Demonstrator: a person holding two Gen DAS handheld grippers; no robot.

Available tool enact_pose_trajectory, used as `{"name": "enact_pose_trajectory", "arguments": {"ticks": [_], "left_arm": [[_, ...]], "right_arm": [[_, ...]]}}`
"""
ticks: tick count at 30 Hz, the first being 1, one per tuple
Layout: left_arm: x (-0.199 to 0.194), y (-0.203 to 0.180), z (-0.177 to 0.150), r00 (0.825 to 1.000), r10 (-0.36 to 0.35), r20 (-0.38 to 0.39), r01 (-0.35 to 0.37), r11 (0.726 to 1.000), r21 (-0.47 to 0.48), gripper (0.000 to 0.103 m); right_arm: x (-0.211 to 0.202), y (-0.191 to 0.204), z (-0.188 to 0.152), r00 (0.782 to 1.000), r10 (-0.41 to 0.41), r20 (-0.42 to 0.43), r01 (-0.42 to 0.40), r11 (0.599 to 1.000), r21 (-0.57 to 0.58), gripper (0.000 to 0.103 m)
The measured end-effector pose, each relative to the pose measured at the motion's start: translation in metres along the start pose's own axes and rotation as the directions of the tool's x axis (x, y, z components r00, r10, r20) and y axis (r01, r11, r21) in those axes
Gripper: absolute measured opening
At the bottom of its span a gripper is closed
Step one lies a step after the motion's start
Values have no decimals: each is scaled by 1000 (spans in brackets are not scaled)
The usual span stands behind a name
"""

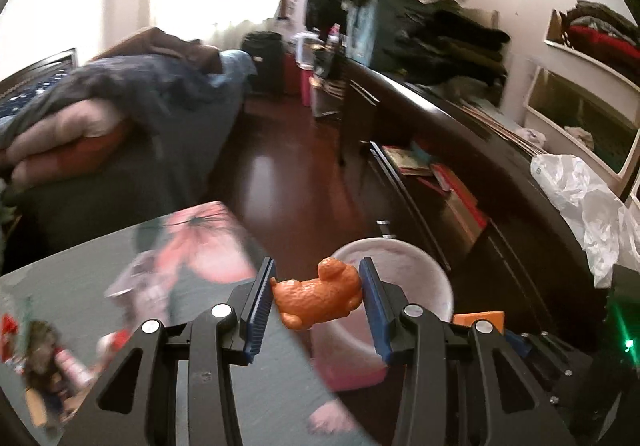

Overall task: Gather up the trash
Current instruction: 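Carry both items to the pink bin and open both tools to drop them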

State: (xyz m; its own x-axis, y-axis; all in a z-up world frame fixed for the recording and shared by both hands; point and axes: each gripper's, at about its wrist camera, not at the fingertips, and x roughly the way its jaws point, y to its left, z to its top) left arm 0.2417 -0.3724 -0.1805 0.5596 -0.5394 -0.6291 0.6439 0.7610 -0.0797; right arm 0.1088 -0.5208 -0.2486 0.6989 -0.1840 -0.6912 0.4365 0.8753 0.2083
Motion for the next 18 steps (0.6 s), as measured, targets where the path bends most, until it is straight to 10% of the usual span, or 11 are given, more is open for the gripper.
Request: {"name": "enact_pose_trajectory", "arguments": {"ticks": [14, 18], "left_arm": [[129, -41, 23, 982, -103, -161, 103, 995, -8, 43], [126, -36, 29, 985, -105, -139, 102, 994, -29, 64]], "right_arm": [[96, -48, 18, 995, -84, -46, 85, 996, 31, 52], [103, -55, 19, 995, -93, -35, 94, 995, 41, 57]]}}
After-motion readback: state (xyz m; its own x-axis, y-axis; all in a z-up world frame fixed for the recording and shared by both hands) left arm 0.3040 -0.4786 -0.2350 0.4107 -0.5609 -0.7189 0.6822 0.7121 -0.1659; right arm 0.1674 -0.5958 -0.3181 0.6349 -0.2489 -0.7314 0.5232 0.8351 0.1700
